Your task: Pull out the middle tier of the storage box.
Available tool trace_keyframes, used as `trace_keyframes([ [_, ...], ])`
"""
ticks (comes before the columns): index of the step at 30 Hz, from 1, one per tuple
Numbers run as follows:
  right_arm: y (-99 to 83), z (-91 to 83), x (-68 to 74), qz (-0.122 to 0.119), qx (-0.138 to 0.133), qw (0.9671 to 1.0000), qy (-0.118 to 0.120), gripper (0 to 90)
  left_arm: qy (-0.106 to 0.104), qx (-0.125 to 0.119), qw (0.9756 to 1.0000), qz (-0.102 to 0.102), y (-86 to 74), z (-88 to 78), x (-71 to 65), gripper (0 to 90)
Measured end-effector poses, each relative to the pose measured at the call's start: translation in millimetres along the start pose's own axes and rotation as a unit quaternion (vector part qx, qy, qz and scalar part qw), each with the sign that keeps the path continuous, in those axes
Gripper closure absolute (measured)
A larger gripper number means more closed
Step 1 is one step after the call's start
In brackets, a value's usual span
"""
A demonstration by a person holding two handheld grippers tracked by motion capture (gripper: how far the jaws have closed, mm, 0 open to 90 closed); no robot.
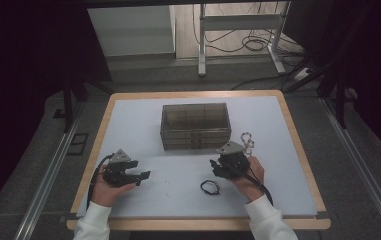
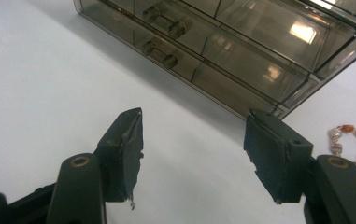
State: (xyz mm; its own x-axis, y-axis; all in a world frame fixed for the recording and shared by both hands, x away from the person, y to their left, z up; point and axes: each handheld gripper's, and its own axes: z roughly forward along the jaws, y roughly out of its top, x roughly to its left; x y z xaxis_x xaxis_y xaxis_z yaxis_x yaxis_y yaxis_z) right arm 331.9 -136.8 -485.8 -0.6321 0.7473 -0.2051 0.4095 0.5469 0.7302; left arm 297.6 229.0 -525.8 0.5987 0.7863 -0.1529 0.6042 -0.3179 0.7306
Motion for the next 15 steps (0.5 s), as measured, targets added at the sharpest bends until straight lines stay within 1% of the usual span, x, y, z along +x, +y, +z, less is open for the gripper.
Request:
trace_keyframes([
  [2,1.1,0.6,1.6,-0.009,0.002,0.9999,-0.004,38.0,0.0,0.001,1.0,0.001,0.0,0.2,-0.2,30.9],
  [3,1.1,0.6,1.6,-0.009,0.002,0.9999,-0.004,38.0,0.0,0.001,1.0,0.001,0.0,0.2,-0.2,30.9],
  [4,3.1,0.9,3.9,-0.02,0.0,0.9998,-0.009,38.0,0.001,0.001,1.0,0.001,0.1,0.1,-0.5,30.9],
  [6,4.8,0.8,5.9,-0.031,0.0,0.9994,-0.014,38.0,0.0,0.0,1.0,0.001,0.0,-0.1,-0.6,30.9],
  [7,4.8,0.8,5.9,-0.031,0.0,0.9994,-0.014,38.0,0.0,0.0,1.0,0.001,0.0,-0.1,-0.6,30.9],
  [9,7.5,1.0,9.0,-0.047,-0.002,0.9987,-0.02,38.1,0.001,0.0,1.0,0.001,-0.1,-0.2,-0.4,30.9],
  [11,8.2,1.3,10.0,-0.05,-0.002,0.9985,-0.023,38.2,0.001,0.0,1.0,0.0,-0.3,-0.2,-0.1,30.9],
  [12,9.2,2.5,11.3,-0.059,0.001,0.9978,-0.031,38.2,0.0,0.0,1.0,-0.001,-0.4,-0.2,0.0,30.9],
  [15,10.0,3.7,12.0,-0.065,0.002,0.9974,-0.033,38.3,0.0,0.0,1.0,-0.001,-0.5,-0.3,0.1,30.9],
])
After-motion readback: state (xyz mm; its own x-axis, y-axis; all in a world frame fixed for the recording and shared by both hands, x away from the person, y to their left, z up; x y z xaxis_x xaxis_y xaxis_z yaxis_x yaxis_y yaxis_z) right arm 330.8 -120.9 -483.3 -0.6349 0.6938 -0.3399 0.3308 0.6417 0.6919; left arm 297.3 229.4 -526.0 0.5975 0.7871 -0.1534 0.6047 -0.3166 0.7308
